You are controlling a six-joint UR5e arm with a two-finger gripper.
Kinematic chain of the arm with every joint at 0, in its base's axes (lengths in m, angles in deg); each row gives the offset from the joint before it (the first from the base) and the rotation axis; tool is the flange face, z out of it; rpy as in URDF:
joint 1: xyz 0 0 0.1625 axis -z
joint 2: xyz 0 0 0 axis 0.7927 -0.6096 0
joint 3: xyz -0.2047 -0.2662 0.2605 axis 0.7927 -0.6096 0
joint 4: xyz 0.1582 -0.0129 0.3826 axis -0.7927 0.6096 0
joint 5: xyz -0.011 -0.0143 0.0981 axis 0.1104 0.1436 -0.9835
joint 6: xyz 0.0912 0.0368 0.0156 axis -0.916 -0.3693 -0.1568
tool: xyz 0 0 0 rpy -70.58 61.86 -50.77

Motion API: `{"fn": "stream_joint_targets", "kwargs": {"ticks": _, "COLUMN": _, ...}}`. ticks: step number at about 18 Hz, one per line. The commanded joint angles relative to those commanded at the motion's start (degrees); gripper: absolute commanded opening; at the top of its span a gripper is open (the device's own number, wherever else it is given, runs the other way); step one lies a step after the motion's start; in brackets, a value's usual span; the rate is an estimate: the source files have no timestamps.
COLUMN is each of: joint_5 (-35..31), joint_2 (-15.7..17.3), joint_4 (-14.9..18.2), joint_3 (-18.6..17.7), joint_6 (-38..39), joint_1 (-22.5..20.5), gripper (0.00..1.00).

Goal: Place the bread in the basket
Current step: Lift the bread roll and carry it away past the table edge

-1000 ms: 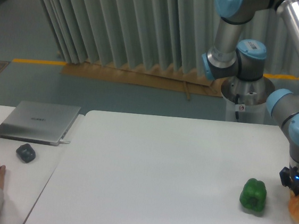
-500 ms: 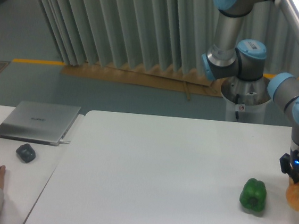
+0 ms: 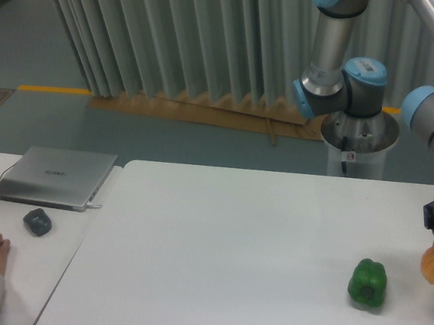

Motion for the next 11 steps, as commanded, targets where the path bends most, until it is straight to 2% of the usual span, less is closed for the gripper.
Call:
{"fn": "stream_joint_targets", "kwargs": {"ticks": 6, "joint_5": 1.23, "joint_2": 0.35, "joint_4": 0.01, "joint_3": 0.44, "joint_6": -16.79, "joint_1": -3.78, "gripper": 0.31}}
{"fn": "stream_joint_targets", "kwargs": {"ticks": 7, "joint_5": 1.32, "joint_2": 0.79, "joint_4": 0.09, "joint_3": 1.4, "joint_6": -19.87, "joint_1": -4.83, "gripper": 0.31}}
{"fn": "stream_joint_targets", "kwargs": {"ticks": 11, "joint_5": 1.32, "joint_2": 0.79, "joint_4": 0.97, "joint_3": 2.2, "joint_6": -24.2, "joint_1": -6.51, "gripper": 0.31}}
